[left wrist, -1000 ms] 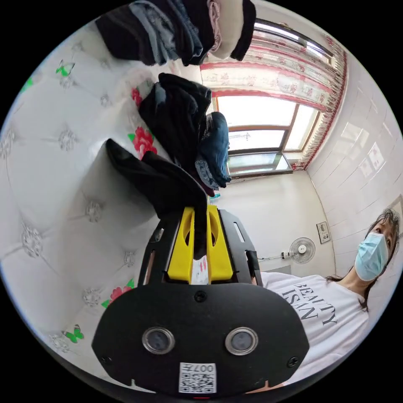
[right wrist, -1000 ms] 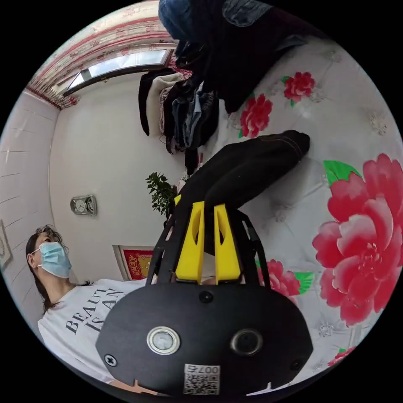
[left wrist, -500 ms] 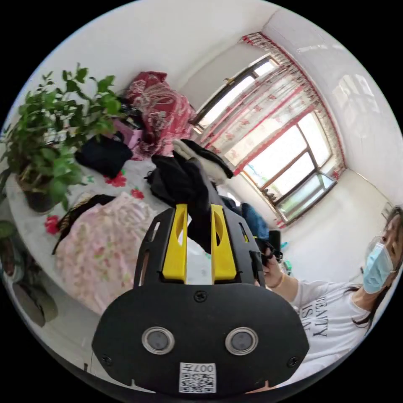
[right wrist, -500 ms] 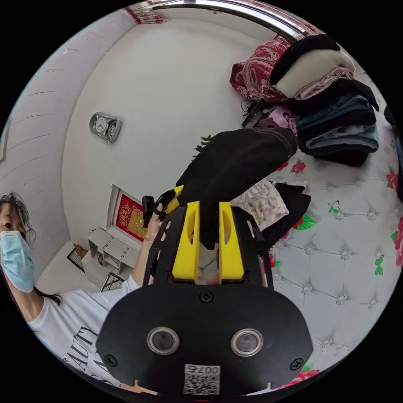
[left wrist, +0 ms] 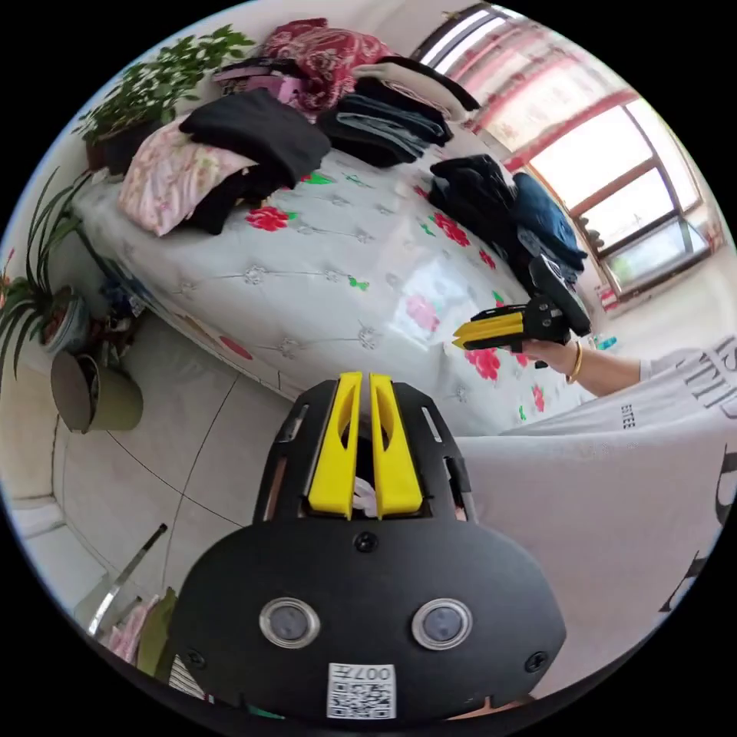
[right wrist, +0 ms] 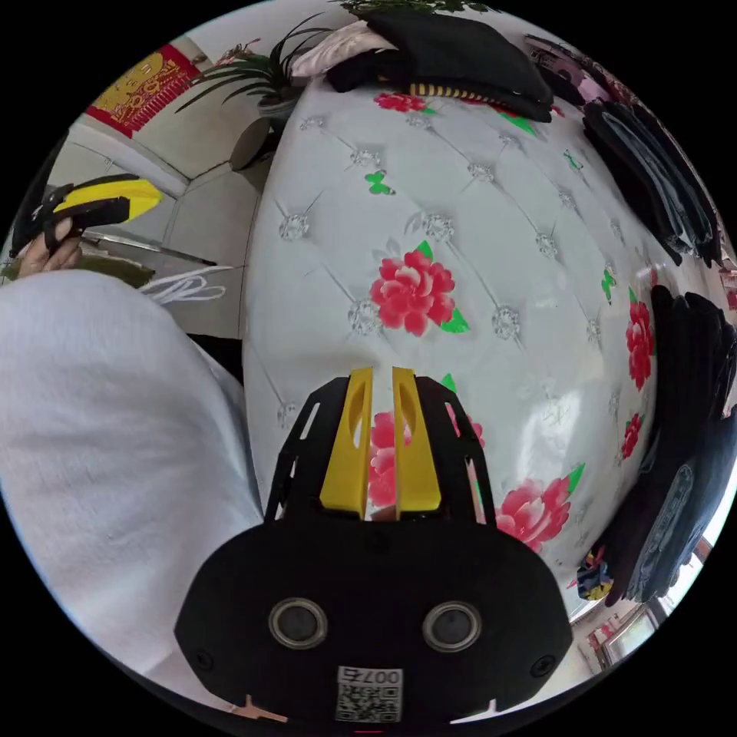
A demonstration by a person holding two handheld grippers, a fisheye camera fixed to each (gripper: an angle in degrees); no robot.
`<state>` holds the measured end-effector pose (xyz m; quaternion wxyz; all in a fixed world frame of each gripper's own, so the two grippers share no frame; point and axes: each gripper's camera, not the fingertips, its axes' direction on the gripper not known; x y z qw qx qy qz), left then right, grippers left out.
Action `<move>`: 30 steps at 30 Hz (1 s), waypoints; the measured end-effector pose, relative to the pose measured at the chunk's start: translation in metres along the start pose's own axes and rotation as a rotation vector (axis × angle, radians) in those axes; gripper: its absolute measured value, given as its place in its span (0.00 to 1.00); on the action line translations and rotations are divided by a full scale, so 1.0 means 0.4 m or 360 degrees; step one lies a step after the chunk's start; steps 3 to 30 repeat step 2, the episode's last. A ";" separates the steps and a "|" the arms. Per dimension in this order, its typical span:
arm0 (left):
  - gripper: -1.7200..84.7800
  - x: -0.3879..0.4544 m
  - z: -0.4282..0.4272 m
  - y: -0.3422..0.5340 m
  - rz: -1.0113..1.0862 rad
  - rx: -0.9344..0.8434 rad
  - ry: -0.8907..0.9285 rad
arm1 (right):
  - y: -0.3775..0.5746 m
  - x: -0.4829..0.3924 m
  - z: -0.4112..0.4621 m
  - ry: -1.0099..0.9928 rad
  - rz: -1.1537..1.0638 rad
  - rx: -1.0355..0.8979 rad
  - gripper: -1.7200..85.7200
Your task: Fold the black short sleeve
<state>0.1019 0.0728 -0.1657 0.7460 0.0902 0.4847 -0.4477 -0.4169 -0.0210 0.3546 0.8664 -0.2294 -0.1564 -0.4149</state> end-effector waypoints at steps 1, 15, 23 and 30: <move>0.01 0.085 0.001 0.028 0.0104 -0.0023 -0.0016 | 0.026 -0.033 0.027 0.0013 -0.0038 -0.0033 0.03; 0.01 0.155 -0.004 0.058 0.0168 -0.0030 0.0015 | 0.048 -0.059 0.050 0.0024 -0.0055 -0.0035 0.03; 0.01 0.155 -0.004 0.058 0.0168 -0.0030 0.0015 | 0.048 -0.059 0.050 0.0024 -0.0055 -0.0035 0.03; 0.01 0.155 -0.004 0.058 0.0168 -0.0030 0.0015 | 0.048 -0.059 0.050 0.0024 -0.0055 -0.0035 0.03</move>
